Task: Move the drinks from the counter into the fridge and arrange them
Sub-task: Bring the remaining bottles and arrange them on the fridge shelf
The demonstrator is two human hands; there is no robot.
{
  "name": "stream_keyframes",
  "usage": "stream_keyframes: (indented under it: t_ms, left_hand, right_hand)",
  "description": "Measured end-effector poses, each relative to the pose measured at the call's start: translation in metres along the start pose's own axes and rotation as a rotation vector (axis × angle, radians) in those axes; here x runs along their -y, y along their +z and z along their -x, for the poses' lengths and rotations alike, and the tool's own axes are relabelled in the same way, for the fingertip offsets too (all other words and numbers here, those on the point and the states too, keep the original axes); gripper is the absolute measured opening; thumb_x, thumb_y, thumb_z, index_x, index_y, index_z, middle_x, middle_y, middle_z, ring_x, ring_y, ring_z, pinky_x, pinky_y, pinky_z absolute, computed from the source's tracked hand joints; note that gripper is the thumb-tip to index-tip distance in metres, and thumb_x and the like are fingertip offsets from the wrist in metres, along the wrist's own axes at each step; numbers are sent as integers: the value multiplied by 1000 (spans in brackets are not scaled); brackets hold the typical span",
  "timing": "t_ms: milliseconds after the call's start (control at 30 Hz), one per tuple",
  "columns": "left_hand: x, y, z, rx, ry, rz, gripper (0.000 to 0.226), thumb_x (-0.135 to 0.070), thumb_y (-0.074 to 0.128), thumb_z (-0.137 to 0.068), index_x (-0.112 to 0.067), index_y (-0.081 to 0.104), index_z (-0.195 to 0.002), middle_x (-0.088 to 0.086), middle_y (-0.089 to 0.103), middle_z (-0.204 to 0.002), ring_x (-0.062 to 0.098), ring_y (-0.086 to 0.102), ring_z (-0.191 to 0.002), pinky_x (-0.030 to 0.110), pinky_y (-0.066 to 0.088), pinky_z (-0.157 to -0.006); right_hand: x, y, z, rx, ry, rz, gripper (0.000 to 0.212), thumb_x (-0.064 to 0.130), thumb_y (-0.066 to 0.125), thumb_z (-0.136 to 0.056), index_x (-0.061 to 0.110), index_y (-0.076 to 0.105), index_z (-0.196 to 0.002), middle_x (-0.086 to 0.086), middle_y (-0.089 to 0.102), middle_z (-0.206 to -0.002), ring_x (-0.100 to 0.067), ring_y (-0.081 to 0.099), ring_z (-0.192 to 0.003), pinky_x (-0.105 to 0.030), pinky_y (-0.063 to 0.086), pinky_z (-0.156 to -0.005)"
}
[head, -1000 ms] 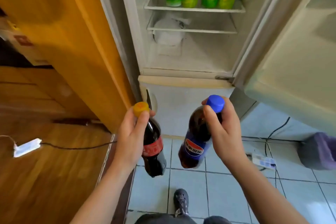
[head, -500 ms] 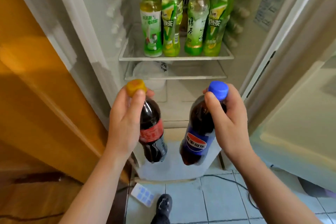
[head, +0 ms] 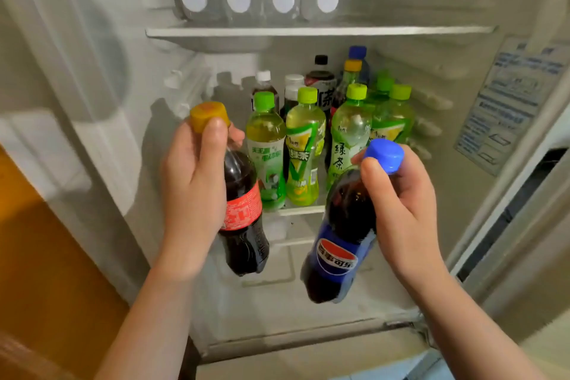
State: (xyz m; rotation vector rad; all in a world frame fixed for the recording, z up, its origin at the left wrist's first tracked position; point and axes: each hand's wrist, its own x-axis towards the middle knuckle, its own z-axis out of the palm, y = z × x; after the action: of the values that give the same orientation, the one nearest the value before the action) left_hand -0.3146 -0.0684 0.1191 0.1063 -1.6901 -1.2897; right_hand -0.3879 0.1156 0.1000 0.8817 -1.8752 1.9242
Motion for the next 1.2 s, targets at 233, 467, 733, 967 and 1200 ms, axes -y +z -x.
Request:
stream_keyframes:
  t_ms: [233,467,733,967,1200]
  left_hand:
    - [28,11,-50,-138,51,-208,30,-48,38,-92,-28,59,-87,-14,67,-85,2,62,-84,20,45,-79]
    - [56,28,-76,-194,72,-342,35,-48,38,-90,-22,61,-87,-14,64,-80,-9,57,-76,0,34,-67]
    - [87,26,-99,-262,-4,-397,39,-45,36,-93,-18,63,-85,-15,61,-77,-8,55,-73,1,34,-68]
    - [96,33,-104,-279,24,-417,34,-39,38,-93,-14,61,-88,-1,67,-85,11,59,-80,3,36,-68]
    - [88,19,-90,-85,89,-452,12,-26,55,-91,-23,52,-103,-18,59,-90,-11,54,-89,3,35,-77]
  right_hand:
    - [-3,17,-42,40,-74,-132,19,37,52,-84,18,56,-83,4,57,-77,-9,52,-72,-20,45,-69]
    - [-9,23,-72,114,-88,-205,34,37,52,-83,4,57,-86,-11,58,-81,-22,54,-74,-27,46,-69]
    - [-20,30,-95,221,-85,-282,31,37,53,-83,6,56,-86,-12,56,-78,-21,53,-71,-31,47,-68]
    - [-31,38,-103,227,-74,-357,30,35,54,-82,6,55,-84,-1,56,-75,-10,54,-70,-20,47,-66]
    - [-34,46,-106,288,-64,-426,26,33,55,-81,8,55,-85,-3,57,-73,-13,56,-68,-24,49,-65]
